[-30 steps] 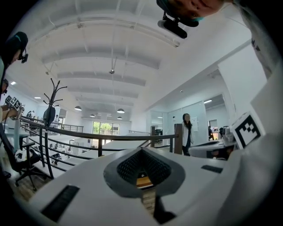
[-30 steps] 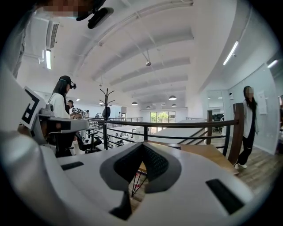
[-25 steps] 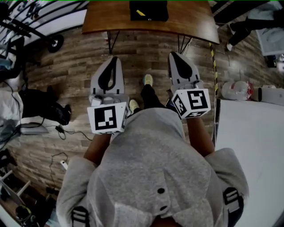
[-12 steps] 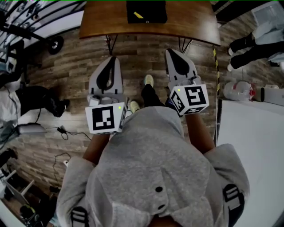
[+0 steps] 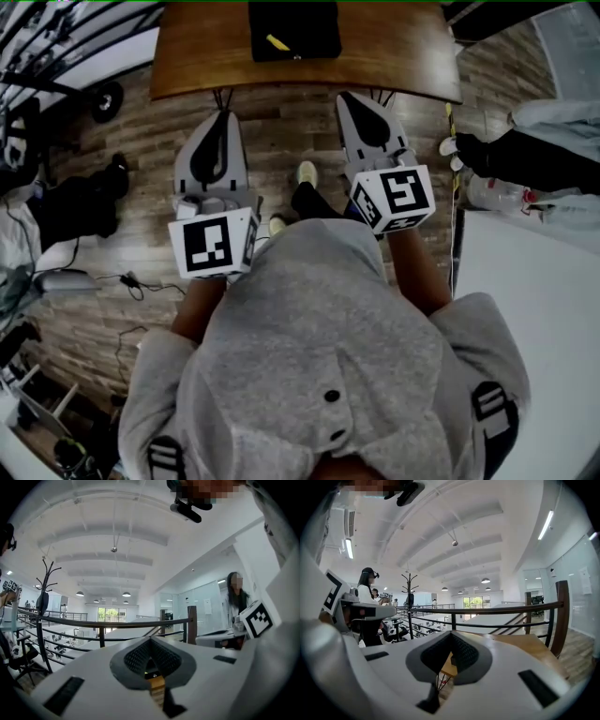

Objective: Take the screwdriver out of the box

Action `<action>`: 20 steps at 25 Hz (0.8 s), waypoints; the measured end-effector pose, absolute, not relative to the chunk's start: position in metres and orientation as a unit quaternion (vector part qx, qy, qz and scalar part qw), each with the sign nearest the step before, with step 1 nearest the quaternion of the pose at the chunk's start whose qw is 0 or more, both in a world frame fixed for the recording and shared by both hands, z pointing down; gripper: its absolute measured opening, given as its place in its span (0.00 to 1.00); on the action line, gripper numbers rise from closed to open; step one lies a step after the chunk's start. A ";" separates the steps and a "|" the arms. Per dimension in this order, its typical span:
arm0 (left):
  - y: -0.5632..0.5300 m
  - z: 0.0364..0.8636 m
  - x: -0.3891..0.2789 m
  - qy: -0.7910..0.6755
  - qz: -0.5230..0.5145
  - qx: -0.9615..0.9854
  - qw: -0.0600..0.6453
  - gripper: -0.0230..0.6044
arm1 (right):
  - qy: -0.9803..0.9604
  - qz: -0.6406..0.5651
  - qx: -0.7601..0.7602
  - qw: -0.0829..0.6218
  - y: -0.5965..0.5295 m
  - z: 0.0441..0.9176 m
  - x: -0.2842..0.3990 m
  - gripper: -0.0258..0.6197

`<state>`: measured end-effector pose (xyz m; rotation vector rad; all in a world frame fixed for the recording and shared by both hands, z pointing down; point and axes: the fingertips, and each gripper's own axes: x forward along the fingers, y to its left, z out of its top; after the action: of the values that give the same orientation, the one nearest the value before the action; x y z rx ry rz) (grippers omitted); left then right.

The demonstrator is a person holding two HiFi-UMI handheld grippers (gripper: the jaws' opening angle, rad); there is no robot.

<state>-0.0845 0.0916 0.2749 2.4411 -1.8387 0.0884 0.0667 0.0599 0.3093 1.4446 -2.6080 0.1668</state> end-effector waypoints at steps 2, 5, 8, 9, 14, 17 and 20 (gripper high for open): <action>0.077 0.279 -0.084 -0.604 0.040 0.795 0.044 0.06 | -0.871 0.058 0.482 0.076 0.045 0.310 0.069 0.06; 0.054 0.282 -0.077 -0.605 0.052 0.793 0.051 0.06 | -0.871 0.061 0.481 0.074 0.021 0.310 0.076 0.06; 0.029 0.277 -0.064 -0.602 0.039 0.797 0.043 0.06 | -0.871 0.064 0.481 0.074 -0.002 0.311 0.085 0.06; 0.022 0.277 -0.061 -0.602 0.038 0.797 0.042 0.06 | -0.871 0.065 0.481 0.074 -0.009 0.312 0.088 0.06; -0.008 0.283 -0.048 -0.611 0.054 0.789 0.041 0.06 | -0.874 0.067 0.475 0.072 -0.040 0.316 0.103 0.06; -0.027 0.283 -0.041 -0.612 0.058 0.788 0.037 0.06 | -0.875 0.067 0.474 0.070 -0.060 0.317 0.110 0.06; -0.042 0.284 -0.028 -0.614 0.063 0.786 0.041 0.06 | -0.876 0.069 0.472 0.070 -0.075 0.318 0.124 0.06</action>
<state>-0.0279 -0.0419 0.2838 2.4061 -1.8802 0.1925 0.1235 -0.0754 0.3184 1.4207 -2.6354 0.2080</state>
